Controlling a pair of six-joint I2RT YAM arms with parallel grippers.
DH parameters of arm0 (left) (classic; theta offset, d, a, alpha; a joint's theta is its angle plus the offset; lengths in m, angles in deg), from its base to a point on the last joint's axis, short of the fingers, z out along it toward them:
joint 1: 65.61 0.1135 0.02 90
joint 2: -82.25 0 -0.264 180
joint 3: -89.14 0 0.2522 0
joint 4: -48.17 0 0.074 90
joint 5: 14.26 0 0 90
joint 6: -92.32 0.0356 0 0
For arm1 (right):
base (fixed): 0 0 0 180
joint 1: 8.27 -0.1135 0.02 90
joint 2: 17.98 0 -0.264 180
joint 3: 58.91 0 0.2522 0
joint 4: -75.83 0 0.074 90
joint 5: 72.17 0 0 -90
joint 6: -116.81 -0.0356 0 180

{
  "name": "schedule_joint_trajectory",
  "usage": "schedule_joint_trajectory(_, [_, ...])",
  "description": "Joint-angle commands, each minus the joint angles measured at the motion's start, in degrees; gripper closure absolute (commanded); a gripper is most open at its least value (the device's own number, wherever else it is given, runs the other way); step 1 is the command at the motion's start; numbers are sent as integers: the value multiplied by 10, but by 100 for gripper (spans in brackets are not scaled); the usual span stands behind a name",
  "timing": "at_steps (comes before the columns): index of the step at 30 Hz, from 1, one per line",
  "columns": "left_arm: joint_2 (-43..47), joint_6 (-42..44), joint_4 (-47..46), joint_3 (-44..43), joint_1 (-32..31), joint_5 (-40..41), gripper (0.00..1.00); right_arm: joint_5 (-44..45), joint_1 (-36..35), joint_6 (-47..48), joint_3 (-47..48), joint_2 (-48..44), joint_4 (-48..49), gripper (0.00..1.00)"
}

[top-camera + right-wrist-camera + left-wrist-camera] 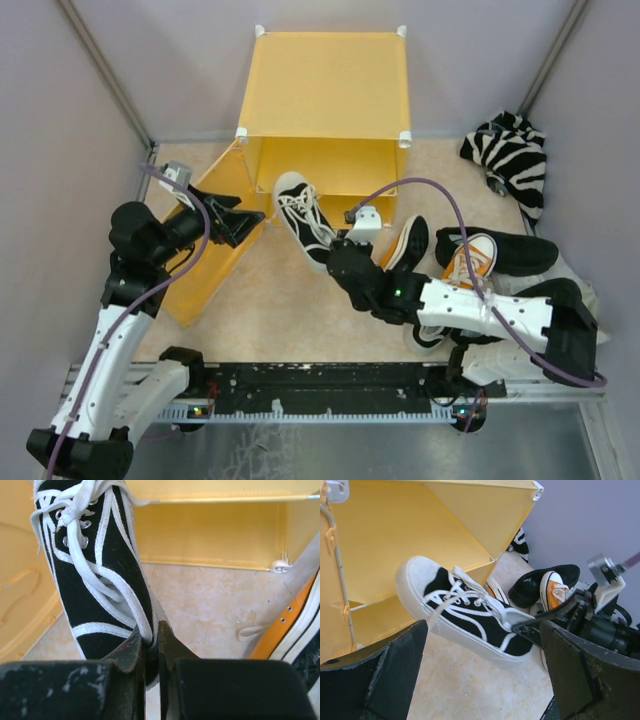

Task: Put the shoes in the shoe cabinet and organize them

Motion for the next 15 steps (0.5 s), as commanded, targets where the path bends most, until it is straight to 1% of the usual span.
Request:
schedule_joint_trajectory(1, [22, 19, 9, -10, -2, -36, 1, 54, 26, -7, 71, 36, 126, 100])
schedule_joint_trajectory(5, [41, 37, 24, -18, -3, -43, 1, 55, 51, 21, 102, 86, 211, 100])
schedule_joint_trajectory(8, [54, 39, 27, -16, -3, -46, 1, 52, 69, 23, 132, 123, 251, 100])
schedule_joint_trajectory(15, [70, 39, 59, -22, -2, -17, 1, 81, 88, 20, 242, 226, 283, 100])
